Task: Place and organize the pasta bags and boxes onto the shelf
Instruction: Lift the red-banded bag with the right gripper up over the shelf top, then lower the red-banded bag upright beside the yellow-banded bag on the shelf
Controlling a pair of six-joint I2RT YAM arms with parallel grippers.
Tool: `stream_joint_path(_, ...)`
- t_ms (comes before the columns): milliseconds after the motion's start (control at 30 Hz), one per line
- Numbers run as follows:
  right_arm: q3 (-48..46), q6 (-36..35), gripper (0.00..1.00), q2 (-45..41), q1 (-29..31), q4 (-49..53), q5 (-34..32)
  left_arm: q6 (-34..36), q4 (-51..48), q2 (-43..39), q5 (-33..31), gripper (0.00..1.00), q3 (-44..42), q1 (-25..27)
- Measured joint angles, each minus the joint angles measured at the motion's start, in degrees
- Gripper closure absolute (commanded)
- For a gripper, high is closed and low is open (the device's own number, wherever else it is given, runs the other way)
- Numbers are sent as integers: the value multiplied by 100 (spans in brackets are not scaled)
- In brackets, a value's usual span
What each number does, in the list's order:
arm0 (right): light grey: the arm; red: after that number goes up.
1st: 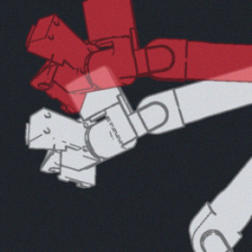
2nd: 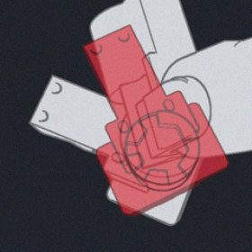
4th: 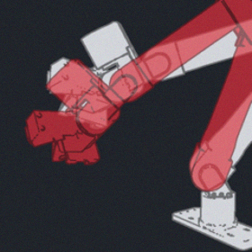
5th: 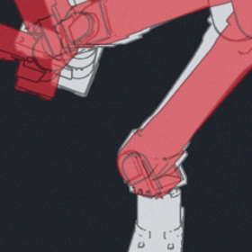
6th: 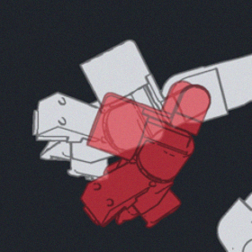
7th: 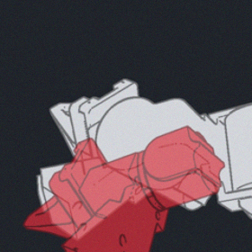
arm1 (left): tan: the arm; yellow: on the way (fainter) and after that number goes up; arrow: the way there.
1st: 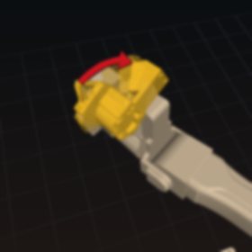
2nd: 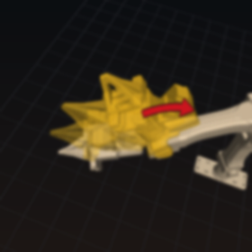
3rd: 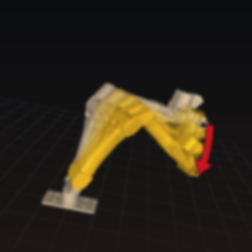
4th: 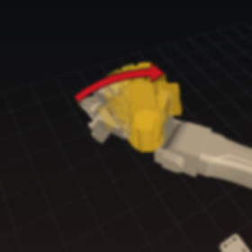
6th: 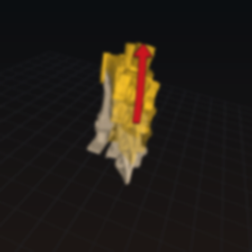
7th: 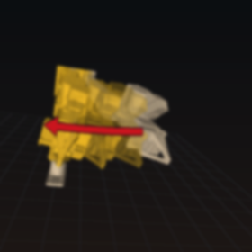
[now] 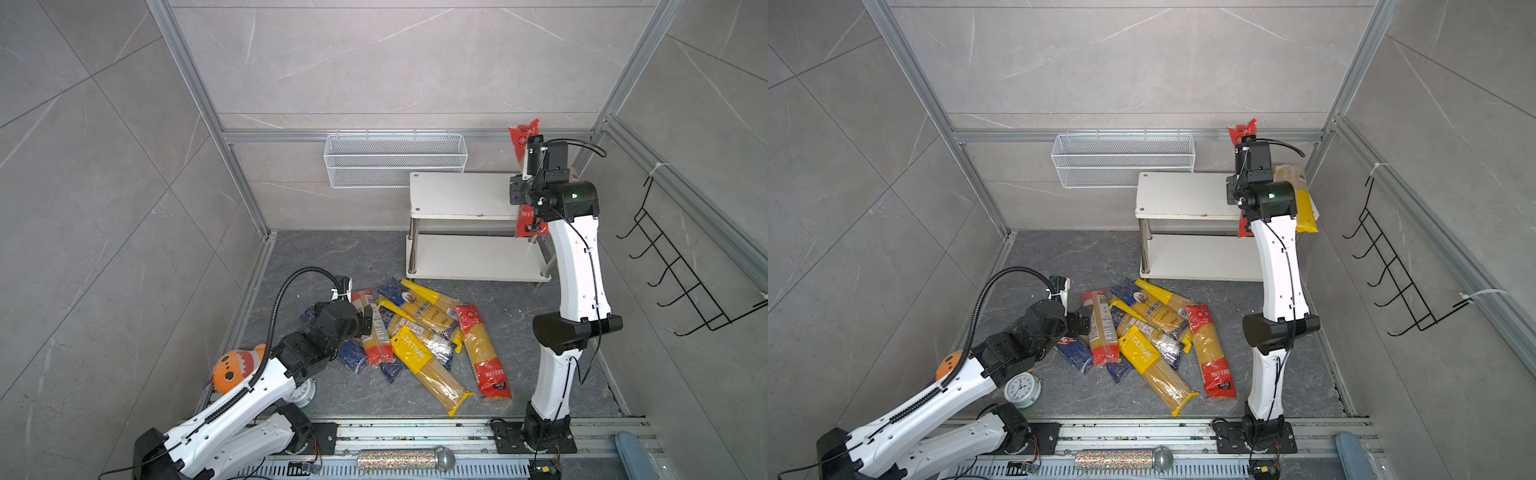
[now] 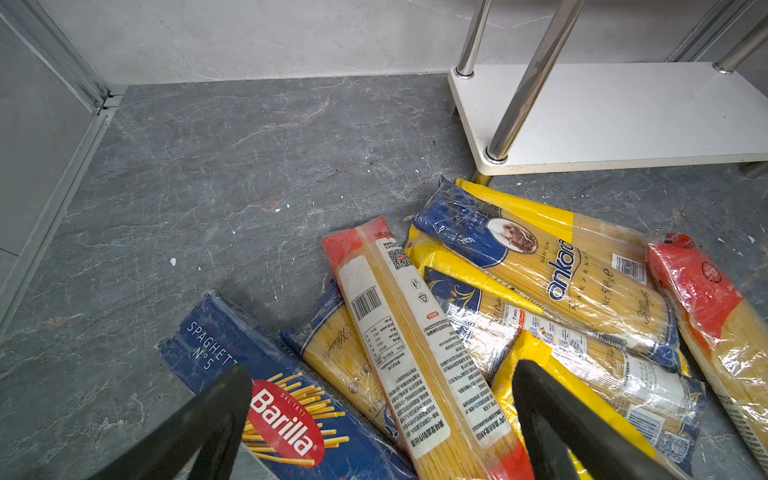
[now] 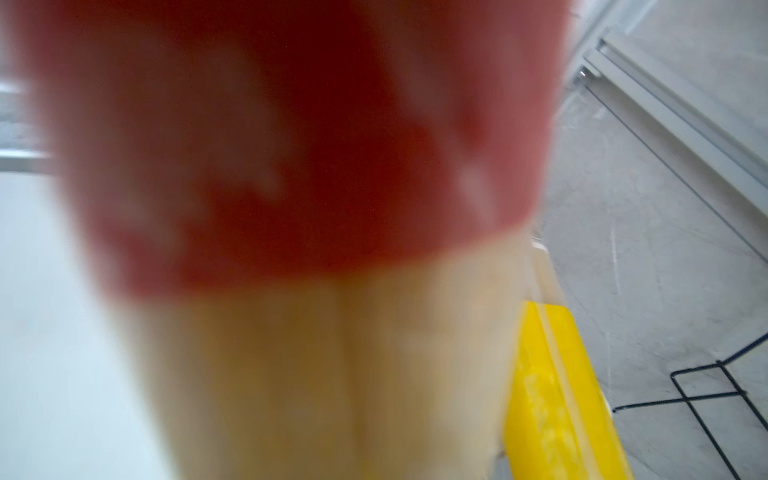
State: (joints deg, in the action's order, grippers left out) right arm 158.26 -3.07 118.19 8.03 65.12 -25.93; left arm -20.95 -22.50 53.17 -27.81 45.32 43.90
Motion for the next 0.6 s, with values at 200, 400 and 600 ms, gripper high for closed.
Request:
stream_joint_path(200,107,2,100,79,-505,-162,216,101,173,199,0,0,175,0)
stream_joint_path(400,205,-39,89,175,-640,-197,413,234,369,581,2,0,415,0)
stream_joint_path(600,339,-57,39,361,-691,-365,479,302,417,835,7,0,442,0)
